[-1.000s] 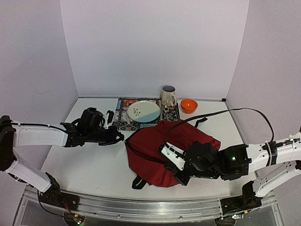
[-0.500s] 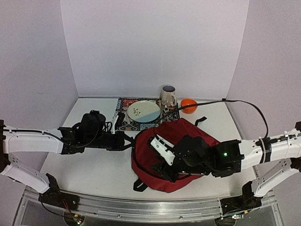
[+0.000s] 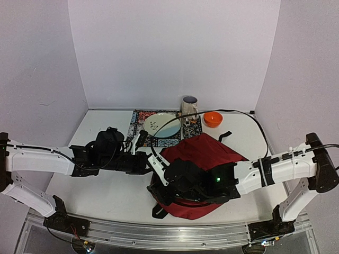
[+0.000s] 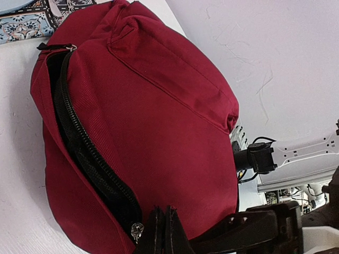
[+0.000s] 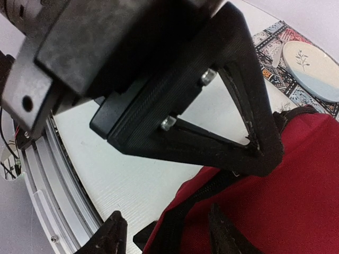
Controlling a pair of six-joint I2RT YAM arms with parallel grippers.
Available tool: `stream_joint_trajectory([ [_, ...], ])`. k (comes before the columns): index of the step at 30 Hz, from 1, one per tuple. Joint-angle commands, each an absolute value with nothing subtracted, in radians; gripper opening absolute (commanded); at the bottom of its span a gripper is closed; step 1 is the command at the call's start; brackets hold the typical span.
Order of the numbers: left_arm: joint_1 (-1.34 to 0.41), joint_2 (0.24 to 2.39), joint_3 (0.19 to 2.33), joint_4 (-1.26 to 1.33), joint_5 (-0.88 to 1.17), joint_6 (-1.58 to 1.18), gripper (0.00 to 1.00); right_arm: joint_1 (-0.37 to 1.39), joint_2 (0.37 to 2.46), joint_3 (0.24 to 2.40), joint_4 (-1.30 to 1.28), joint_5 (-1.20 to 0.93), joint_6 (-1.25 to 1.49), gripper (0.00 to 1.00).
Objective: Pack the student bag
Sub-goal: Zip the largest pocket of the student bag.
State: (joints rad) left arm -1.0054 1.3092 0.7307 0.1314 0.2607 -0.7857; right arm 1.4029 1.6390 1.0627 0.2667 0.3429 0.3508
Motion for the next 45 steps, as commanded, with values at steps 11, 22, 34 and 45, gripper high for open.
stream_joint_trajectory([
  [11,-1.008,1.299,0.803,0.232,0.239,-0.775,0.0,1.431,1.696,1.133,0.157,0.517,0.472,0.0],
  [22,-0.835,1.422,0.904,0.2,0.236,-0.591,0.0,1.446,1.534,1.037,0.189,0.211,0.261,0.0],
  [34,-0.768,1.739,1.156,0.156,0.266,-0.423,0.0,1.447,1.41,1.0,0.179,0.088,0.198,0.0],
  [45,-0.749,1.981,1.333,0.161,0.326,-0.375,0.0,1.445,1.319,0.97,0.17,0.114,0.186,0.0],
])
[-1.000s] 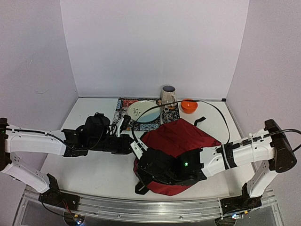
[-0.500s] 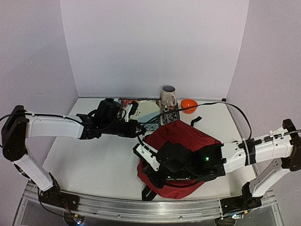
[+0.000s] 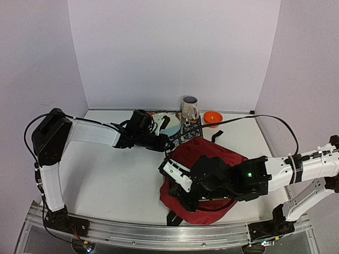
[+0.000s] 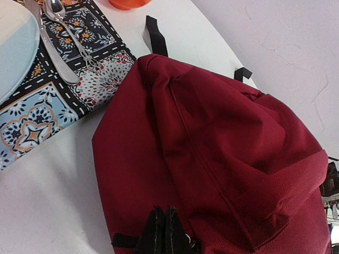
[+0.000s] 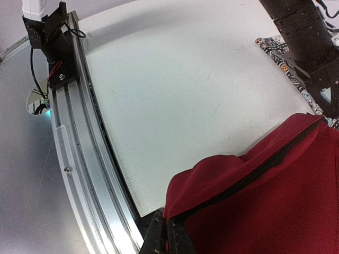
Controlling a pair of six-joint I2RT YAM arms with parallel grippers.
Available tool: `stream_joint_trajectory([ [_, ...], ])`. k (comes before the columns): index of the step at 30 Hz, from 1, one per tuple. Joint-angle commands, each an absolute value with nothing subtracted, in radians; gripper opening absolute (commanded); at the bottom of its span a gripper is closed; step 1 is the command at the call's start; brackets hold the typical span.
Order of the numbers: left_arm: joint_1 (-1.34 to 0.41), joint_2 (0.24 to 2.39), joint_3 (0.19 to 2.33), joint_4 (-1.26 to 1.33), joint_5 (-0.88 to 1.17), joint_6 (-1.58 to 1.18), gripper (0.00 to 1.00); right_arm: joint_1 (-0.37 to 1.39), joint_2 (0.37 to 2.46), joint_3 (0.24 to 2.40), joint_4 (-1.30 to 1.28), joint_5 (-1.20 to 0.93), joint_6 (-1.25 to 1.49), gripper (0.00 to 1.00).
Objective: Pack the student bag
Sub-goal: Zip the largest pocket of the student bag.
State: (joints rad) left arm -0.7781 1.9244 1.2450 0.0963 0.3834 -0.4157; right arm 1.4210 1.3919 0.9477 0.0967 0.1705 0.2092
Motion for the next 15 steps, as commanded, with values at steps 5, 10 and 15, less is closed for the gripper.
stream_joint_trajectory([
  [5,-0.742,1.979,1.353,0.161,0.292,-0.364,0.0,1.445,1.379,1.014,0.165,0.209,0.196,0.0],
  [10,-0.704,1.903,1.346,0.157,0.263,-0.372,0.06,1.43,1.483,1.108,0.162,0.299,0.198,0.0],
  [15,-0.666,1.801,1.309,0.145,0.223,-0.381,0.41,1.379,1.595,1.226,0.164,0.304,0.177,0.0],
])
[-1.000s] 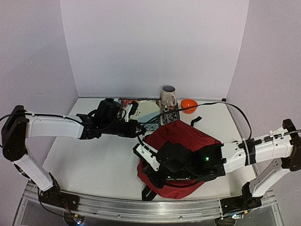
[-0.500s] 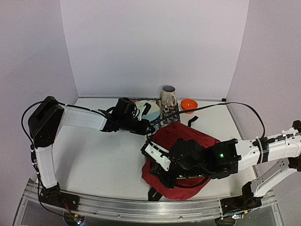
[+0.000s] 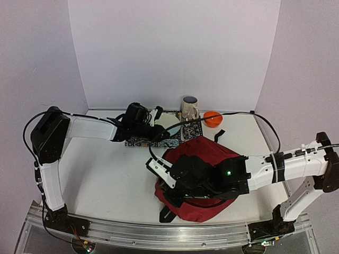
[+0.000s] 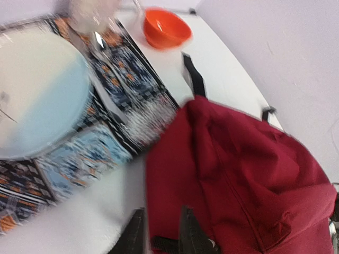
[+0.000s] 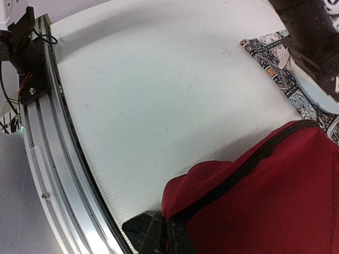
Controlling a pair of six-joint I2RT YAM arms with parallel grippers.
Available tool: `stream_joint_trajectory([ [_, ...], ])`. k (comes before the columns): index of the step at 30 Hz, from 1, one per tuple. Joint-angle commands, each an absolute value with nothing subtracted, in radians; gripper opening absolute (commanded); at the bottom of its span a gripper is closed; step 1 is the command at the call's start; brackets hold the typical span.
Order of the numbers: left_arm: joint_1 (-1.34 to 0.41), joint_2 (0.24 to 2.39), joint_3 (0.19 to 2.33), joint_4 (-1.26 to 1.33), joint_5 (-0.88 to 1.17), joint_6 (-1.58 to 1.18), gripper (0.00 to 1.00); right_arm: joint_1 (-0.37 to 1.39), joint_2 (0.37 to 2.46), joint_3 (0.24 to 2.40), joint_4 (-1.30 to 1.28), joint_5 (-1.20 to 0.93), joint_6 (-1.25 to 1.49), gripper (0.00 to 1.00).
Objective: Pack the student bag
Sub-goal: Zip the largest pocket of the student bag, then move the student bag to the center of the board, then reset both arms
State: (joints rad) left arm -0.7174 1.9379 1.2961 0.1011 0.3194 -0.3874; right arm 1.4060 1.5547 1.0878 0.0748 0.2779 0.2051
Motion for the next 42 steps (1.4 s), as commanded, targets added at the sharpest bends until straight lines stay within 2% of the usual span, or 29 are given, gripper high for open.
stream_joint_trajectory([
  [1,-0.658,1.774,1.301,0.136,0.205,-0.381,0.47,1.372,1.616,1.249,0.166,0.301,0.171,0.0],
  [8,-0.573,1.512,1.2,0.02,-0.023,-0.419,0.81,1.285,1.766,1.421,0.169,0.268,0.169,0.0],
  [14,-0.478,1.305,1.095,-0.114,-0.147,-0.481,0.99,1.206,1.924,1.631,0.169,0.229,0.188,0.0],
  [19,-0.387,1.178,1.031,-0.219,-0.182,-0.523,1.0,1.138,2.049,1.794,0.158,0.15,0.217,0.01],
  [25,-0.245,1.088,0.968,-0.328,-0.107,-0.542,1.0,1.028,2.107,1.883,0.147,0.037,0.259,0.28],
  [29,-0.224,0.997,0.945,-0.359,-0.105,-0.539,1.0,0.98,2.067,1.884,0.147,0.051,0.228,0.51],
  [36,-0.224,0.836,0.94,-0.444,-0.268,-0.486,1.0,0.822,1.888,1.645,0.157,0.182,0.227,0.74],
  [42,-0.224,0.721,0.9,-0.458,-0.329,-0.405,1.0,0.648,1.648,1.309,0.267,0.309,0.268,0.82],
])
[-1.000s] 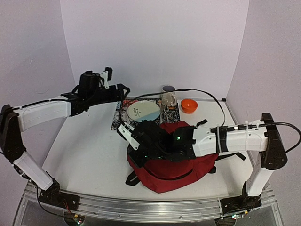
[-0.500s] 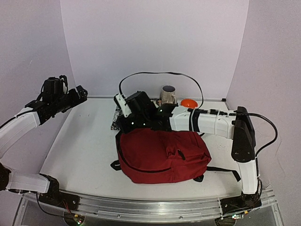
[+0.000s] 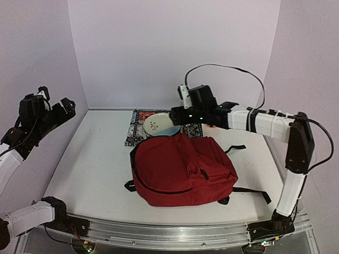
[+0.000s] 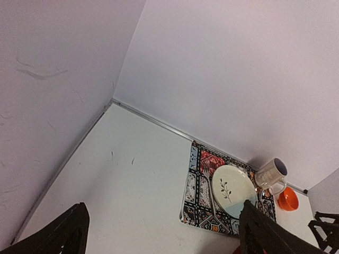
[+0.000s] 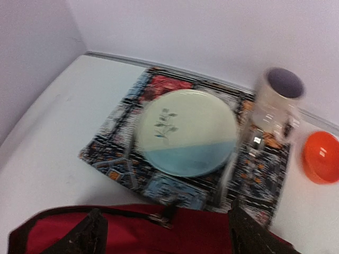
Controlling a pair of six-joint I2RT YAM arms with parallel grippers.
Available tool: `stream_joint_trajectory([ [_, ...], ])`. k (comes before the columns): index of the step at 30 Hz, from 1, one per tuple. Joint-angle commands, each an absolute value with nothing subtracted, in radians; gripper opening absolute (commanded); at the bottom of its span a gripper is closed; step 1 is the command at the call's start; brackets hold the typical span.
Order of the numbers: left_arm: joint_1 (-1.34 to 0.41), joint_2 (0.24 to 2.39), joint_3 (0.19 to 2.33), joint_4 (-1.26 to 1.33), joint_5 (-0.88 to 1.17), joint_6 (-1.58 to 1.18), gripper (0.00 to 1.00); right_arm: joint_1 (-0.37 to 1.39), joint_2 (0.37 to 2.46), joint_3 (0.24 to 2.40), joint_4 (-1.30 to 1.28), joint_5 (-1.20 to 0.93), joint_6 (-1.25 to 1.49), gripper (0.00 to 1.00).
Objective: Pack the student bag
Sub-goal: Reset both arms
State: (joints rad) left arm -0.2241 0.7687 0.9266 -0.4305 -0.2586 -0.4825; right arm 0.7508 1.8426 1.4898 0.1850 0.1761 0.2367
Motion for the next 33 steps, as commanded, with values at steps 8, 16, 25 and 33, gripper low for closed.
stream_joint_trajectory([
  [8,-0.224,0.709,0.868,-0.456,-0.45,-0.376,0.99,0.413,1.263,0.918,0.369,0.433,0.306,0.89],
  [16,-0.205,0.687,0.879,-0.463,-0.478,-0.386,1.0,0.34,0.712,0.644,0.345,0.539,0.258,0.91],
  [25,-0.205,0.526,0.838,-0.442,-0.454,-0.356,1.0,0.339,0.329,0.548,0.148,0.478,0.258,0.98],
  [33,-0.205,0.317,0.773,-0.428,-0.447,-0.322,1.0,0.338,0.151,0.525,0.088,0.45,0.221,0.98],
])
